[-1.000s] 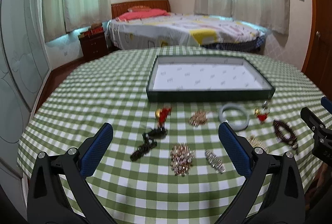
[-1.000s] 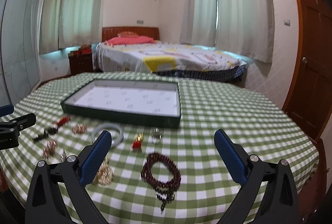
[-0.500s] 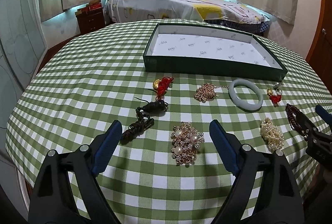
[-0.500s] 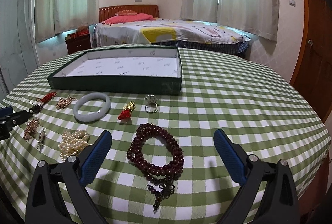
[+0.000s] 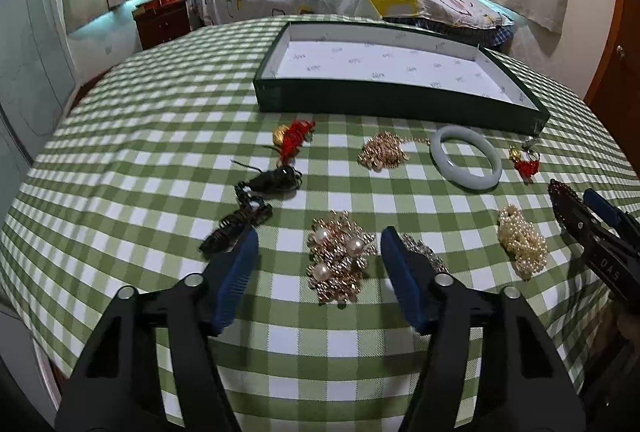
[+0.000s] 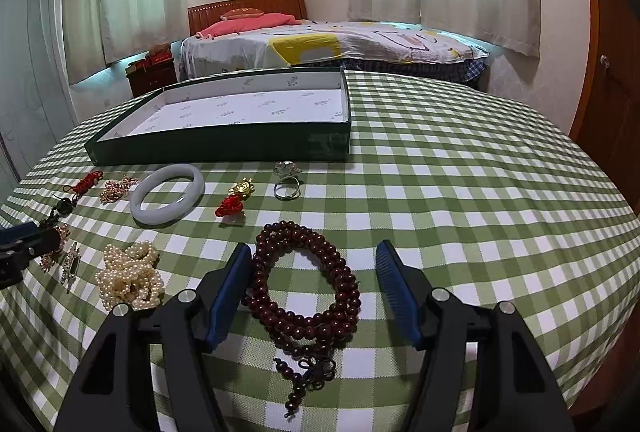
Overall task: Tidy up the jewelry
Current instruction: 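Grasp the gold pearl brooch with left tool while right tool grasps the red bead bracelet, then carry brooch into the green box with left tool while right tool places the bracelet there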
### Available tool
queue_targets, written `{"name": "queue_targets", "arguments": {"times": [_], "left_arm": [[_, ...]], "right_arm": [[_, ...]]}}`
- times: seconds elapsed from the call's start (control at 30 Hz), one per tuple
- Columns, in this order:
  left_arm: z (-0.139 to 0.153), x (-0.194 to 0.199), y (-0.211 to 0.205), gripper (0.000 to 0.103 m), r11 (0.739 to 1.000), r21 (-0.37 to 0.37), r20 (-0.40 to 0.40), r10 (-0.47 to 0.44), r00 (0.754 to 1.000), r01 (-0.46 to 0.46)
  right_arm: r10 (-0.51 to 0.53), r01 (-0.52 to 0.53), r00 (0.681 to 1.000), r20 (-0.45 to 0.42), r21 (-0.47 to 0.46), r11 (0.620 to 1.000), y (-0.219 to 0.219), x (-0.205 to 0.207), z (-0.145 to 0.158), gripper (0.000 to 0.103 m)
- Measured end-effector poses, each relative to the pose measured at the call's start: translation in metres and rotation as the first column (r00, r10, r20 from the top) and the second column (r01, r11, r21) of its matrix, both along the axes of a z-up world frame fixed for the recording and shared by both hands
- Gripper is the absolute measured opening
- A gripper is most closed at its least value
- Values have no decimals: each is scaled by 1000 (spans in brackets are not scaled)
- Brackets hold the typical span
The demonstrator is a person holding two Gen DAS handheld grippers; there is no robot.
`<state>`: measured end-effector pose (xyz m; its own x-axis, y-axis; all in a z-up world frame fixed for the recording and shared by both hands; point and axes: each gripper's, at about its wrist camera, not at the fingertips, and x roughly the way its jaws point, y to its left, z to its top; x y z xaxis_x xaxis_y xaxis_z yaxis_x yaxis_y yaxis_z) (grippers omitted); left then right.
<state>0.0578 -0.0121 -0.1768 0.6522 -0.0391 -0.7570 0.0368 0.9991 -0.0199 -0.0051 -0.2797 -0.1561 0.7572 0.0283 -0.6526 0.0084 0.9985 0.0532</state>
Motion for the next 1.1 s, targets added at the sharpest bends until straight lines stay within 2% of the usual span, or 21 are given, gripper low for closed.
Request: {"name": "queue_targets", "arguments": {"times": [0.13, 0.3, 0.4, 0.47, 0.57, 0.8, 0.87, 1.1], "left_arm": [[-6, 1, -2, 50, 1000, -6, -24, -12, 1000, 12], [-6, -1, -4, 40, 1000, 3, -17, -26, 1000, 26], [-6, -2, -3, 32, 1000, -6, -16, -29, 999, 29], [-5, -2, -3, 27, 999, -7, -15, -32, 999, 32], [-5, -3, -4, 25, 999, -8, -14, -39, 999, 39], [-5, -3, -2, 23, 999, -14, -11, -48, 999, 48], [-5, -3, -1, 23, 998, -25, -11, -50, 999, 49], [-2, -4, 0, 21, 998, -33, -2, -45, 999, 45]], "right_arm": [[13, -13, 1000, 1, 20, 1000, -2, 0, 0, 56], [33, -33, 999, 0, 41, 999, -1, -1, 0, 49], [47, -47, 999, -1, 58, 997, -1, -1, 0, 39], [54, -54, 999, 1, 57, 997, 1, -1, 1, 29], [73, -73, 997, -3, 62, 995, 3, 0, 0, 20], [84, -84, 996, 2, 60, 995, 5, -1, 1, 16], [82, -83, 997, 8, 61, 995, 5, -2, 2, 12], [85, -87, 996, 21, 62, 994, 5, -4, 6, 12]]}}
